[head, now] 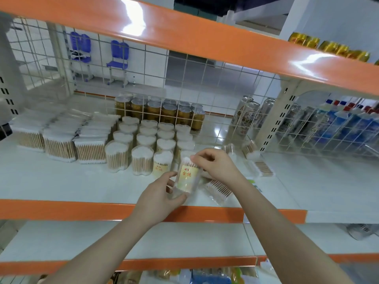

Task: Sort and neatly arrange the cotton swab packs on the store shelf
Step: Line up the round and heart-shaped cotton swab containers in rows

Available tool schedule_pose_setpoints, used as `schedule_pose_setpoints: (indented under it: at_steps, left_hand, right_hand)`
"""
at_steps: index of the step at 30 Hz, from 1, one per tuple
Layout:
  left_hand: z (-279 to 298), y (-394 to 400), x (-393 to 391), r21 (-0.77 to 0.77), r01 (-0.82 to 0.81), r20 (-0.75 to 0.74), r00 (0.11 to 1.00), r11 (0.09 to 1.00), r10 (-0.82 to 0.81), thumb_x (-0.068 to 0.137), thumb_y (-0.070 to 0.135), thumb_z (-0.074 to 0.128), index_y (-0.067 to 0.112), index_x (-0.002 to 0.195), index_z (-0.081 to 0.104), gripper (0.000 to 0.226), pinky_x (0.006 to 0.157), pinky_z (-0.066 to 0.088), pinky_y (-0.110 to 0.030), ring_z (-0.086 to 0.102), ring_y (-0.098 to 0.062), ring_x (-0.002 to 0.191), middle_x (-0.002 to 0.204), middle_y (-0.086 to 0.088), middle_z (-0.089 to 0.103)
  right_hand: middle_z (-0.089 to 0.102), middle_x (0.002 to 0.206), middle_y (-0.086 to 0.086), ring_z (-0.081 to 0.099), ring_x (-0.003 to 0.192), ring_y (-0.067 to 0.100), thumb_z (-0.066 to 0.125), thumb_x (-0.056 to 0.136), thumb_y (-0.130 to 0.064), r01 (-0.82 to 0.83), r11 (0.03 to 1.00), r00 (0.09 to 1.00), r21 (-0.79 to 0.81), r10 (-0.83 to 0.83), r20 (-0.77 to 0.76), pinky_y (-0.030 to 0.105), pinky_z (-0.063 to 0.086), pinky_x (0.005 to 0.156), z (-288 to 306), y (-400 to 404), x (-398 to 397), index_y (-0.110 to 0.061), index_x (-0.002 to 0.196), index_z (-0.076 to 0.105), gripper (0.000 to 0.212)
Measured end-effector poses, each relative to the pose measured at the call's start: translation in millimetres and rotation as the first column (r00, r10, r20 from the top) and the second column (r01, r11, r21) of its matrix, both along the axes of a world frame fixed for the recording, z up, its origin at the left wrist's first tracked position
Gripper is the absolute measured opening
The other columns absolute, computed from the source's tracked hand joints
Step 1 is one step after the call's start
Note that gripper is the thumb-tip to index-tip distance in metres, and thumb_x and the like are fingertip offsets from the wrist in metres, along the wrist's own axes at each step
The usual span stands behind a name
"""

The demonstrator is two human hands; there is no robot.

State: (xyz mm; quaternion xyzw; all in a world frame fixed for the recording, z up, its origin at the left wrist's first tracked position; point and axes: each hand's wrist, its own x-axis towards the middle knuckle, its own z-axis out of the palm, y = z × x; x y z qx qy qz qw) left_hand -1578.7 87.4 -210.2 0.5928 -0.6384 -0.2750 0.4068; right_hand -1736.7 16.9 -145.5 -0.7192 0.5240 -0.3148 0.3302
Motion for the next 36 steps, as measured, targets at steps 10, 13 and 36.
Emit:
schedule_pose_setpoints:
  at_steps: [10, 13, 36]
  left_hand:
    - [-2, -2, -16, 0.033, 0.026, -0.120, 0.992, 0.999, -0.022, 0.079, 0.033, 0.069, 0.032, 0.112, 0.052, 0.037, 0.070, 0.038, -0.009, 0.053, -0.003, 0.078, 0.080, 0.009, 0.055]
    - [-3, -3, -18, 0.036, 0.035, -0.138, 0.990, 0.999, -0.030, 0.079, 0.031, 0.070, 0.039, 0.101, 0.050, 0.030, 0.068, 0.039, -0.010, 0.052, -0.004, 0.072, 0.079, 0.006, 0.057]
    - [-2, -18, -23, 0.058, 0.059, 0.074, 0.995, 0.997, -0.064, 0.075, 0.046, 0.070, 0.031, 0.129, 0.047, 0.060, 0.081, 0.047, -0.025, 0.053, 0.000, 0.087, 0.089, 0.015, 0.055]
  right_hand:
    - [0.060, 0.069, -0.005, 0.053, 0.061, 0.006, 0.066, 0.078, -0.049, 0.044, 0.998, 0.996, 0.051, -0.040, -0.077, 0.021, 0.042, 0.057, 3, -12, -8, -0.019, 0.069, 0.064, 0.032]
    - [0.059, 0.065, -0.006, 0.053, 0.059, 0.006, 0.066, 0.079, -0.049, 0.047, 0.997, 0.995, 0.062, -0.041, -0.092, 0.020, 0.041, 0.056, 2, -13, -10, -0.019, 0.064, 0.063, 0.033]
    - [0.069, 0.080, 0.004, 0.061, 0.076, 0.015, 0.074, 0.074, -0.041, -0.008, 1.000, 0.998, 0.018, 0.009, -0.054, 0.036, 0.053, 0.074, 3, -19, -28, -0.019, 0.080, 0.071, 0.022]
